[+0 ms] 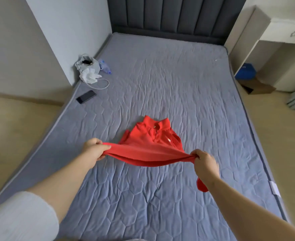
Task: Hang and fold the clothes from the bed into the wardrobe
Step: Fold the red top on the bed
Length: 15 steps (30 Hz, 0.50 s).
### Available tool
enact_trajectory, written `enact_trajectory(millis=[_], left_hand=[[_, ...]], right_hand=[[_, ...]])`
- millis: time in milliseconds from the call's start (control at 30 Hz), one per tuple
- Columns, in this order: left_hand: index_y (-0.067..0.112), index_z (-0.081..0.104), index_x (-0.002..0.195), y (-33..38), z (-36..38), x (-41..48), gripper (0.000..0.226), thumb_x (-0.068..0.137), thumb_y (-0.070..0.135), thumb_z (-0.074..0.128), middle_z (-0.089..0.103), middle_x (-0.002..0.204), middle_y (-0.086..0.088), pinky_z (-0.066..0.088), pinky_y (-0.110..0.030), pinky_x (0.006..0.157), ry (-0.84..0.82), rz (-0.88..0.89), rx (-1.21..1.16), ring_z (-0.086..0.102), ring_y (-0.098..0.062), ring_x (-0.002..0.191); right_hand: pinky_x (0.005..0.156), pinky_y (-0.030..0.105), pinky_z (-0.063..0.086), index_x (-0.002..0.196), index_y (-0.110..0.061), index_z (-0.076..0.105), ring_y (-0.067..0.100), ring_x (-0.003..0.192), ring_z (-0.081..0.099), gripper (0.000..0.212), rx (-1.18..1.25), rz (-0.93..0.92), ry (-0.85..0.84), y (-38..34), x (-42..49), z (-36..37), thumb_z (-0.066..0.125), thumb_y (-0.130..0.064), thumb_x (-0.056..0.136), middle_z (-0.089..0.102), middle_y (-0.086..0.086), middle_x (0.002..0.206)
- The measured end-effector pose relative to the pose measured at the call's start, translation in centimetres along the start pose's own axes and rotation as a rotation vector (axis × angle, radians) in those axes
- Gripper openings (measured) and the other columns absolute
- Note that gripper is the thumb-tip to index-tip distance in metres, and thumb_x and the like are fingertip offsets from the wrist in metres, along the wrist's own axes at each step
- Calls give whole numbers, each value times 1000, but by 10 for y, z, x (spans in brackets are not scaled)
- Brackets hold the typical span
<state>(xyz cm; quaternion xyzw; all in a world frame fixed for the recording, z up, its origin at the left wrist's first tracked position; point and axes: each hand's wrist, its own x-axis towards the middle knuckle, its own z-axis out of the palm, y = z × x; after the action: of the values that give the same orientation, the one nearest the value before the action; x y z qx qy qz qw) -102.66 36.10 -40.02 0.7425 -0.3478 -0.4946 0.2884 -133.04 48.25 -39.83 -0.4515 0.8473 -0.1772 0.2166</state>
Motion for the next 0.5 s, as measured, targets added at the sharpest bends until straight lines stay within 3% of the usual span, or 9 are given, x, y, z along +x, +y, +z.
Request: enact_trajectory(millis=[200, 400, 467, 500], left_hand=[[14, 40, 62, -120, 8, -9, 37, 79, -5, 66, 44, 62, -4, 36, -12, 31, 56, -201, 136, 39, -15, 51], [18, 47, 65, -187, 14, -6, 33, 78, -4, 67, 48, 67, -1, 32, -10, 26, 98, -241, 231, 42, -15, 52], [20, 49, 65, -206, 16, -1, 33, 77, -3, 69, 51, 72, -4, 39, -14, 30, 103, -222, 325, 45, -18, 53], [20, 50, 65, -217, 17, 2, 32, 76, -2, 70, 54, 77, -6, 48, -20, 41, 103, -203, 388, 48, -22, 57]], right_hand=[[86, 36, 39, 98, -18, 64, 29, 100, 51, 36, -66, 116, -232, 53, -41, 70, 39, 1, 81, 62, 5, 99], [90, 37, 38, 94, -16, 63, 29, 101, 50, 34, -119, 175, -384, 81, -61, 117, 39, 1, 78, 65, 6, 98], [87, 35, 35, 93, -16, 63, 29, 103, 49, 32, -131, 189, -439, 89, -64, 137, 42, 1, 77, 66, 6, 98], [85, 34, 33, 94, -17, 64, 29, 103, 49, 31, -146, 195, -466, 92, -66, 147, 44, 0, 77, 66, 6, 99]])
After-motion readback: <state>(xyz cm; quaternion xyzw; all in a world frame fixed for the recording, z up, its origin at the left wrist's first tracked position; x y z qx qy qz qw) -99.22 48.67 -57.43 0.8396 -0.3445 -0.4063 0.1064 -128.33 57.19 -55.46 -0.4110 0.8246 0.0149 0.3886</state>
